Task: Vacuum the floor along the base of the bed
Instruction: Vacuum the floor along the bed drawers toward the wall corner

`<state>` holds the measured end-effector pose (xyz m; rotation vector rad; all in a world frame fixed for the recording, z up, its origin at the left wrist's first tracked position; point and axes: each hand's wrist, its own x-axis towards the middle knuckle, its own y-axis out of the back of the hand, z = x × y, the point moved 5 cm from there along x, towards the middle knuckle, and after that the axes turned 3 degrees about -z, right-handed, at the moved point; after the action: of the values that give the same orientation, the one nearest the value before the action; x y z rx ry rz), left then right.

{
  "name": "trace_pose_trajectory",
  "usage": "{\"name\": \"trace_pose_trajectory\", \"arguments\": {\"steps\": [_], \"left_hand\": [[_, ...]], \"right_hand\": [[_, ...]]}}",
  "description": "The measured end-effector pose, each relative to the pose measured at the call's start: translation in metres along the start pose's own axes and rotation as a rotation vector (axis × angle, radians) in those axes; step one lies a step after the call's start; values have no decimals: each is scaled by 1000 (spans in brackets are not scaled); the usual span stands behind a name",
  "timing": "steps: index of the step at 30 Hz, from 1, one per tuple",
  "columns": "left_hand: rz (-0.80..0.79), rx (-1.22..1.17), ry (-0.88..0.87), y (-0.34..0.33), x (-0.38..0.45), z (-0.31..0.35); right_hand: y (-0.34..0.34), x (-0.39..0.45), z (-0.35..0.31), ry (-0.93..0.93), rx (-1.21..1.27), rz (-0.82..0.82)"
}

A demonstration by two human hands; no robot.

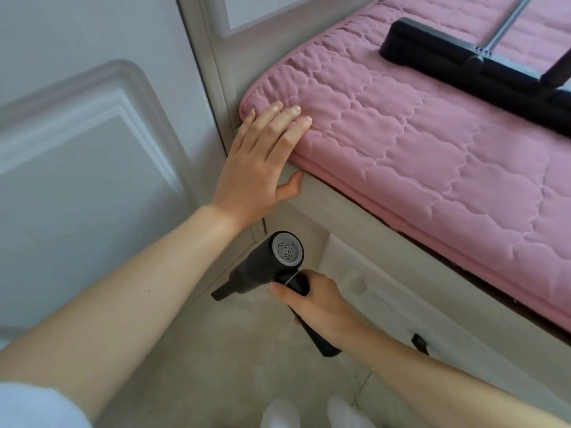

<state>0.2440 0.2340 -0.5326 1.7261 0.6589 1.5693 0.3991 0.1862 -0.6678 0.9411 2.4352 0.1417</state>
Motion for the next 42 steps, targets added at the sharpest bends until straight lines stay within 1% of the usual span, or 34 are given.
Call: {"name": "trace_pose_trajectory", "arguments": {"steps": [7, 19, 22, 24, 29, 33, 42], "left_hand": [[23, 20, 23, -5, 1, 4], [97, 32, 59, -18, -1, 7], [107, 17, 60, -17, -1, 8], [106, 17, 51, -16, 0, 7], [51, 36, 51, -17, -4, 7], [40, 68, 59, -15, -6, 6], [-28, 12, 17, -8, -6, 4]], "right_hand": [[4, 8, 1, 23, -3, 22], [-8, 20, 23, -48, 20, -19], [-9, 24, 28, -30, 5, -3], [-9, 26, 30, -20, 37, 16], [5, 23, 30, 1, 38, 79], [14, 23, 32, 16, 20, 88], [14, 30, 34, 52, -45, 158]]}}
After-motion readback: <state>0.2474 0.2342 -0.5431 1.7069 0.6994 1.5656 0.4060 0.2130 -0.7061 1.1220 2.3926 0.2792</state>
